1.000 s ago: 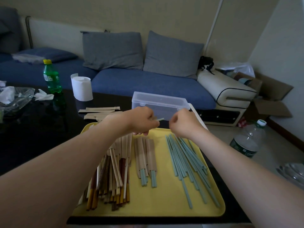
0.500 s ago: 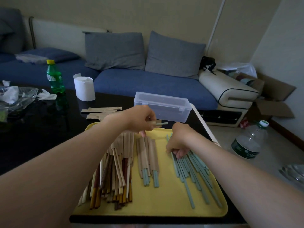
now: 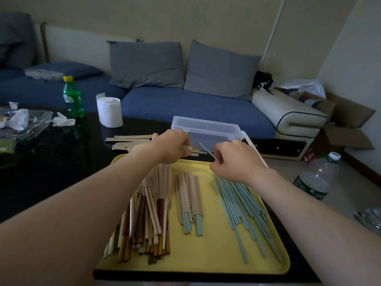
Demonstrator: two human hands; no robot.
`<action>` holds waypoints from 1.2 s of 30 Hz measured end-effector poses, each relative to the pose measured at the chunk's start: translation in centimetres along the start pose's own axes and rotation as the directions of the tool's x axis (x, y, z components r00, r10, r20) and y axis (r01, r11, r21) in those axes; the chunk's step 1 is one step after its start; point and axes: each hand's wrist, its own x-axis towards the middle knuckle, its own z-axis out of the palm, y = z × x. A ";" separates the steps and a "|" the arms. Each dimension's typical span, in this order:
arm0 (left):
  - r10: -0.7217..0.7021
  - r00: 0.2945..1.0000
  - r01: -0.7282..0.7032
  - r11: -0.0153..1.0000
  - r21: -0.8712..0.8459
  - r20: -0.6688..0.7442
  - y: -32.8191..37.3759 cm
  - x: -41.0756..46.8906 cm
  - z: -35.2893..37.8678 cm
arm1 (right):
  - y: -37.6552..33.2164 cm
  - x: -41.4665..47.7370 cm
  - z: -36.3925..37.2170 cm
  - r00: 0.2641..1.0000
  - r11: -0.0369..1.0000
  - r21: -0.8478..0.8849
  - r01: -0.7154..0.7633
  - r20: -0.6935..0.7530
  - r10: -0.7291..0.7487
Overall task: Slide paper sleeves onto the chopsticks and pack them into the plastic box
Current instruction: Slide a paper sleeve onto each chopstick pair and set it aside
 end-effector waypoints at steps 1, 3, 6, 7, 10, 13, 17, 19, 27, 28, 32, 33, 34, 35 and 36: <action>-0.001 1.000 0.001 1.000 0.007 -0.005 0.0 0.0 -0.1 | 0.1 -0.1 0.0 1.000 0.999 -0.037 0.023 0.009 -0.023; 0.003 1.000 -0.002 1.000 0.026 -0.013 0.1 -0.1 -0.1 | 0.2 -0.1 -0.1 0.998 0.996 -0.077 0.052 0.027 -0.050; 0.012 1.000 -0.012 0.999 0.030 -0.002 0.1 0.0 0.0 | 0.3 -0.1 -0.3 0.996 0.988 -0.129 0.085 0.038 -0.081; 0.019 1.000 -0.019 0.999 0.030 0.002 0.2 0.0 0.0 | 0.3 -0.1 -0.5 0.995 0.984 -0.148 0.097 0.042 -0.092; 0.045 0.999 -0.046 0.997 0.055 0.013 0.1 0.0 0.1 | 0.4 0.0 -0.5 0.989 0.967 -0.208 0.146 0.043 -0.140; 0.054 0.998 -0.056 0.996 0.063 0.035 0.1 0.1 0.3 | 0.8 0.2 0.0 0.979 0.951 -0.237 0.197 -0.001 -0.203; 0.096 0.995 -0.095 0.995 -0.040 0.031 0.2 0.0 0.2 | 0.8 0.6 0.7 0.965 0.971 -0.001 0.237 -0.112 -0.236; 0.121 0.992 -0.120 0.990 -0.068 0.019 0.3 -0.1 0.0 | 0.1 0.7 0.7 0.980 0.956 0.230 0.182 -0.124 -0.157; 0.083 0.996 -0.086 0.986 -0.140 -0.026 -0.3 0.0 0.0 | 0.1 1.0 -0.6 0.896 0.764 0.533 -0.364 -0.025 0.444; 0.087 0.996 -0.090 0.985 -0.147 -0.027 -0.3 0.0 -0.1 | 0.0 1.1 -0.7 0.890 0.706 0.591 -0.391 0.047 0.454; 0.109 0.994 -0.111 0.978 -0.176 -0.018 0.2 -0.1 -0.3 | -1.5 1.5 -0.2 0.932 0.657 0.672 -0.342 0.154 0.328; 0.117 0.993 -0.118 0.976 -0.182 -0.015 0.3 -0.2 -0.3 | -1.8 1.6 0.1 0.947 0.682 0.660 -0.315 0.171 0.272; 0.123 0.992 -0.122 0.974 -0.192 -0.009 0.5 -0.2 -0.2 | -2.1 1.6 0.3 0.961 0.721 0.635 -0.277 0.177 0.213; 0.126 0.992 -0.123 0.972 -0.200 0.003 0.5 -0.2 -0.2 | -2.3 1.5 0.5 0.971 0.765 0.599 -0.236 0.176 0.162; 0.130 0.991 -0.125 0.973 -0.196 0.017 0.5 -0.2 -0.1 | -2.3 1.4 0.7 0.979 0.801 0.568 -0.192 0.163 0.119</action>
